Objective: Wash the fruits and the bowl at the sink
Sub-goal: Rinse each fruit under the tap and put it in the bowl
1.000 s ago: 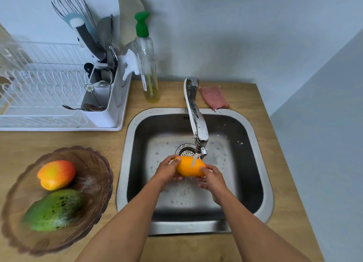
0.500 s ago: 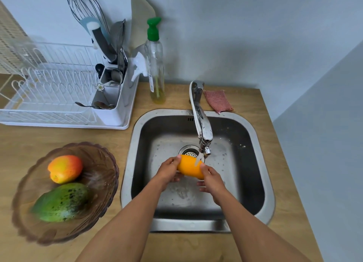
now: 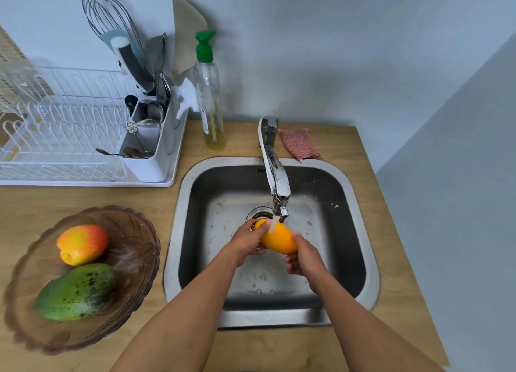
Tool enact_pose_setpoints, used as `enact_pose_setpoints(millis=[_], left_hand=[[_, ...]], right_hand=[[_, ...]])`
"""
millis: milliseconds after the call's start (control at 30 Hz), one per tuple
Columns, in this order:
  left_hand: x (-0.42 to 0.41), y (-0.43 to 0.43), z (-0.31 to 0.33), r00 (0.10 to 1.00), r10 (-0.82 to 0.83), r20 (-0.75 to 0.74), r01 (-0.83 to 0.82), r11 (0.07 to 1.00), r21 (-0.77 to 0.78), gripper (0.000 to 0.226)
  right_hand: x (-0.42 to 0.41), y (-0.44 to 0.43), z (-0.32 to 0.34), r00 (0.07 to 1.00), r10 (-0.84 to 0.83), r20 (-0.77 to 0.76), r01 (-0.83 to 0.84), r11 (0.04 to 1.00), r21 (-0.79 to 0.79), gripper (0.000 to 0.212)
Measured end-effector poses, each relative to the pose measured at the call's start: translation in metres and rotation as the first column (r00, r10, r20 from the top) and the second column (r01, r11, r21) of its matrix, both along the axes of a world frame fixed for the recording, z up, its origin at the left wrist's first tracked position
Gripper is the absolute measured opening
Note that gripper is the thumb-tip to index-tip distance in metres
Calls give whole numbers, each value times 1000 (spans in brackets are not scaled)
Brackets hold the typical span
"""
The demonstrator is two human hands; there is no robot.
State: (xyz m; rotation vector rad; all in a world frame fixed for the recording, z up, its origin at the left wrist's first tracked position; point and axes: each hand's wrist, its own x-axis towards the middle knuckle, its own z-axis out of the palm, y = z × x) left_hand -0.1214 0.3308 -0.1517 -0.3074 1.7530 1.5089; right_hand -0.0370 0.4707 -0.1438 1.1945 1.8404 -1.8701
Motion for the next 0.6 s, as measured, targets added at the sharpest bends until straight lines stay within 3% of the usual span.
enact_pose_setpoints(millis=[67,167,433,600], left_hand=[[3,2,-1,1000,-21,3,21,999,-26,50],[6,4,0,1000,-15,17,16,998,-56,50],[0,-6,7,987,133,95,-145,981,127,42],[-4,-21,8,983,181,35,-184,979,89,47]], right_hand=[[3,3,0,1000,20,-17,-19,999,35,38],[6,7,-1,999,44,12,-45,990,137,51],[-3,-2,9,990,111,81,-121,985,123,65],[-11,-19,13,997,65,-41,-62,996,65,45]])
